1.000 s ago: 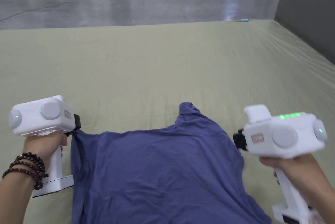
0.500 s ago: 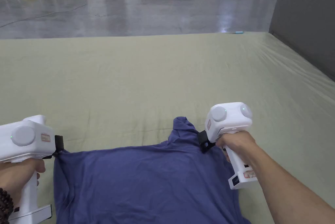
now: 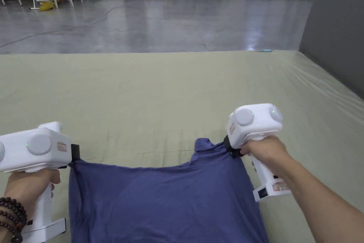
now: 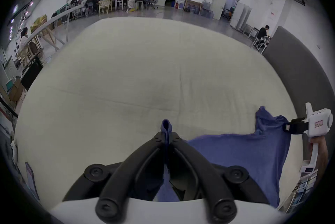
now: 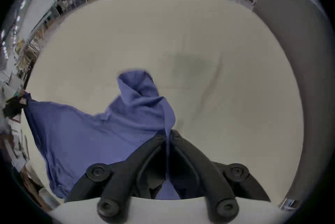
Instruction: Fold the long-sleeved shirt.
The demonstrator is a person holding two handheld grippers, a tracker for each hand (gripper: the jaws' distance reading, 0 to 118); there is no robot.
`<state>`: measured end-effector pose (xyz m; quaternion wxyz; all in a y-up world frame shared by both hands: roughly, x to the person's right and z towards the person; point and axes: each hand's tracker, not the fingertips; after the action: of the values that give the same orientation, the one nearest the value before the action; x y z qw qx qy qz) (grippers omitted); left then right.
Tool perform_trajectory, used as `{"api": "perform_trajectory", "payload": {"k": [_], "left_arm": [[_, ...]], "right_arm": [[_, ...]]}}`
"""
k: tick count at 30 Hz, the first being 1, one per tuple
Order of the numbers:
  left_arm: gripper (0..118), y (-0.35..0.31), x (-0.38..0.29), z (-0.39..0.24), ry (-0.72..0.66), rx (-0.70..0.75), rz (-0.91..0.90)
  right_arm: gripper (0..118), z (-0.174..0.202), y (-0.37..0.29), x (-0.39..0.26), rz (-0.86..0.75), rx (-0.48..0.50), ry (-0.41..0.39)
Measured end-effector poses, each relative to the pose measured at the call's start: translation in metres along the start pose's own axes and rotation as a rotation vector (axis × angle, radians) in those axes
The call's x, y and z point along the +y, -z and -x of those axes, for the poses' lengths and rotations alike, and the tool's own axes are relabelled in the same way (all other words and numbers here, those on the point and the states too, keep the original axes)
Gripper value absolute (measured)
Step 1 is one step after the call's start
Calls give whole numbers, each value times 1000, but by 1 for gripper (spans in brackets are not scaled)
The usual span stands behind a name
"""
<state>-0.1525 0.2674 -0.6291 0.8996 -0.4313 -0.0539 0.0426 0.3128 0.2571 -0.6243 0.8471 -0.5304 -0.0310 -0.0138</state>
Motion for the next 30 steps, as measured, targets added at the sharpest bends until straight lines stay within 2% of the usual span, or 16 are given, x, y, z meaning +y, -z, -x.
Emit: {"api": "perform_trajectory", "payload": {"k": [2, 4, 7, 10, 16, 18, 23, 25, 30], "left_arm": [[1, -27, 15, 4, -28, -10, -66], [1, -57, 35, 6, -49, -27, -122], [1, -111, 69, 7, -39, -42, -242], [1, -167, 108, 6, -49, -58, -350], [1, -271, 186, -9, -4, -60, -536], [1, -298, 207, -15, 14, -54, -603], [1, -346, 256, -31, 35, -23, -692], [1, -348, 279, -36, 26, 2, -697], [1, -335, 327, -47, 28, 39, -712]], "right_arm": [[3, -7, -40, 14, -62, -22, 5], [3, -16, -85, 29, -120, 2, 31], [3, -20, -159, 52, -260, -39, 23], [3, -22, -239, 71, -356, 13, 37], [3, -14, -366, 120, -567, -37, 15], [3, -12, -401, 131, -633, -19, 20], [3, -8, -466, 171, -773, -69, 38], [3, -8, -481, 189, -806, -71, 68], [3, -4, -497, 224, -894, -148, 44]]}}
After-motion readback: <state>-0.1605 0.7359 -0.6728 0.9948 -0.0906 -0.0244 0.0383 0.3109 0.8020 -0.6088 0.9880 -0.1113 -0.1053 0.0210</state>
